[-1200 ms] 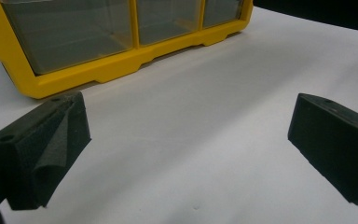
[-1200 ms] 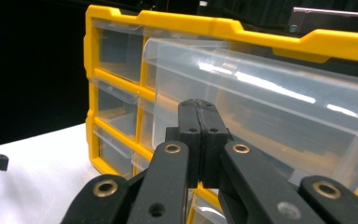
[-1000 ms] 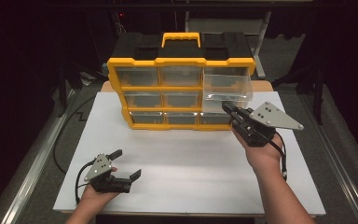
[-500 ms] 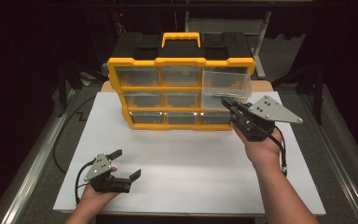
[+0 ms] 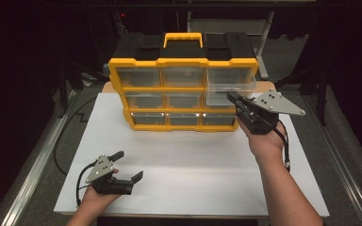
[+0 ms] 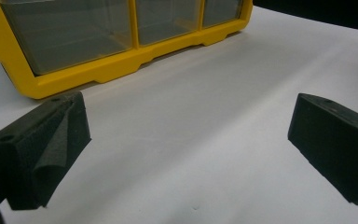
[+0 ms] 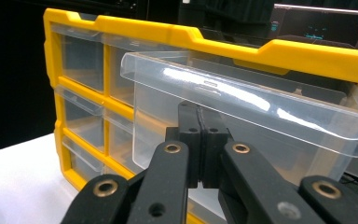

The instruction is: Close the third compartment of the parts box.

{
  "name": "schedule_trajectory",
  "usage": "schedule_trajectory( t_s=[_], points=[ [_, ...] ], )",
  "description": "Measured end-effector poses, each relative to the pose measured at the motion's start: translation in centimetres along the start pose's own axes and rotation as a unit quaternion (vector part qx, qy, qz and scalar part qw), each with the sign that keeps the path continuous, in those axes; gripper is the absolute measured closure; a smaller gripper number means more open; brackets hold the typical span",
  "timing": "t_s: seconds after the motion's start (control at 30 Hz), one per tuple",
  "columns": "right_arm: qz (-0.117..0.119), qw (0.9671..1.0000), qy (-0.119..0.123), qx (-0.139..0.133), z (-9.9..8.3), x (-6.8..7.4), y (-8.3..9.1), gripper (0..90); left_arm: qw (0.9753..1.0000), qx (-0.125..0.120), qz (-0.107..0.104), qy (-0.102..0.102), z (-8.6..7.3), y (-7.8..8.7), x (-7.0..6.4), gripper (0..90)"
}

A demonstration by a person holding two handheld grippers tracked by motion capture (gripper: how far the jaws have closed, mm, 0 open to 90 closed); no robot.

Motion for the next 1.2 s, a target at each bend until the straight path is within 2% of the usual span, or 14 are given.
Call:
schedule_trajectory(
  t_s=[1.2],
  points=[
    [-0.052, 0.9985, 0.012, 0.015, 1.3, -2.9, -3.9, 90.0, 1.0, -0.001, 0.0, 0.002, 0.0, 0.0, 0.1, 0.2]
  ],
)
Point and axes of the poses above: each handheld gripper's, and its own axes: y roughly backward along the jaws, z roughly out of its top, x roughly to its left, the point moved 3 cm from there along -y, roughly forward along the jaws, and after that the axes turned 15 degrees about -y, right-handed, at the moved point
